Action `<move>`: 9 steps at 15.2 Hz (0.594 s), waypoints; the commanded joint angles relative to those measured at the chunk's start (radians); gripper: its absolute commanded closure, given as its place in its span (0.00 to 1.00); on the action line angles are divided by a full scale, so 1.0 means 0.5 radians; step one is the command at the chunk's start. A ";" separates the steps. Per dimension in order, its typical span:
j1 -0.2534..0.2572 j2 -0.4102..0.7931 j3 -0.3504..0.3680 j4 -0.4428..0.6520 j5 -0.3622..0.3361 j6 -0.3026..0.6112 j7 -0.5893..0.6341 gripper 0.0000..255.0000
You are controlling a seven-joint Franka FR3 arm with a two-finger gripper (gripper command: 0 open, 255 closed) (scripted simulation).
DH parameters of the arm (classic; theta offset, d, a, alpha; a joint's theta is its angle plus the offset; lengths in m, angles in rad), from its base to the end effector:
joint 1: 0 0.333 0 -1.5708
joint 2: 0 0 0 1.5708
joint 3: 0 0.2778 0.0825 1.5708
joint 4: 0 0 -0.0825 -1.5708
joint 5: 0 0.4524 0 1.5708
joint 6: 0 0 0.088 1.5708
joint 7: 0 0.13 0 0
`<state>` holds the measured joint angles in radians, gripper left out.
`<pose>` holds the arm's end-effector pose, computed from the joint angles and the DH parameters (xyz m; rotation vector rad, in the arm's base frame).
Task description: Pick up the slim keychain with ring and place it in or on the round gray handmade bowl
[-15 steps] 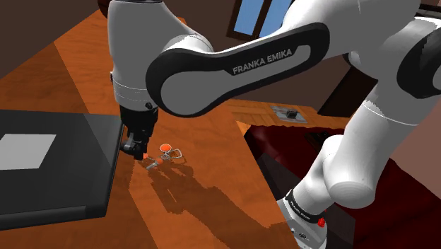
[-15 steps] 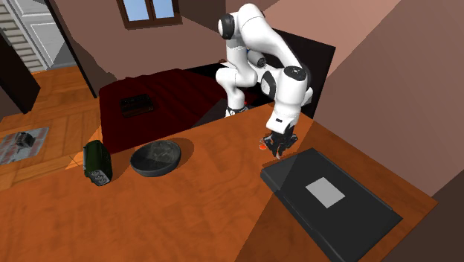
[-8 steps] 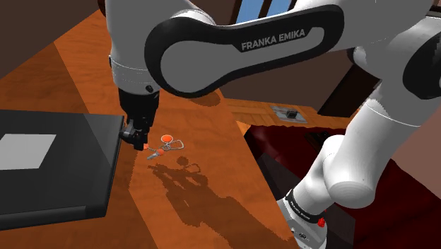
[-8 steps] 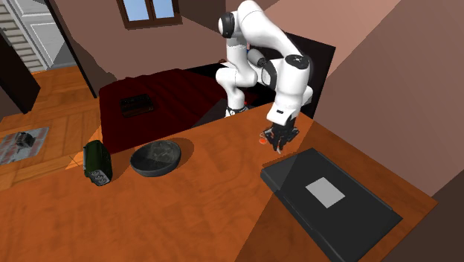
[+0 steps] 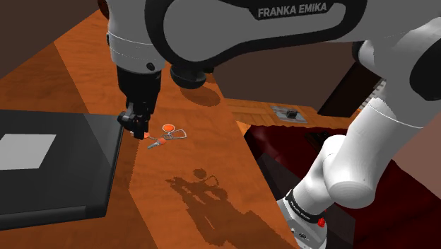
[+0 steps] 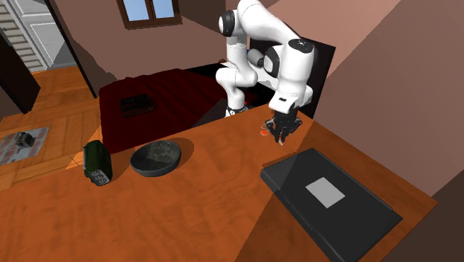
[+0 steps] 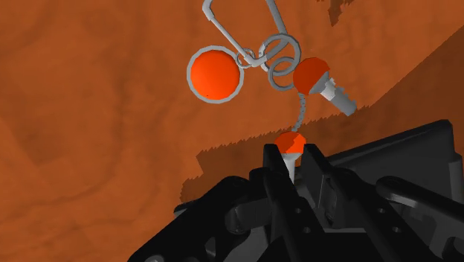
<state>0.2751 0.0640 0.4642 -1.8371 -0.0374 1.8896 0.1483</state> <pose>0.4778 0.4271 0.4095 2.9925 0.9291 -0.0019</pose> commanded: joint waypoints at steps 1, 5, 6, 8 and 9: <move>-0.003 -0.002 -0.002 0.052 0.002 -0.055 -0.007 1.00; -0.003 -0.010 -0.002 0.150 0.007 -0.160 -0.011 1.00; -0.002 -0.011 -0.001 0.176 0.007 -0.187 -0.012 1.00; -0.002 -0.012 -0.001 0.229 0.008 -0.241 -0.013 1.00; -0.001 -0.011 0.000 0.257 0.008 -0.268 -0.013 1.00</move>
<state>0.2746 0.0587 0.4642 -1.7239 -0.0338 1.7717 0.1429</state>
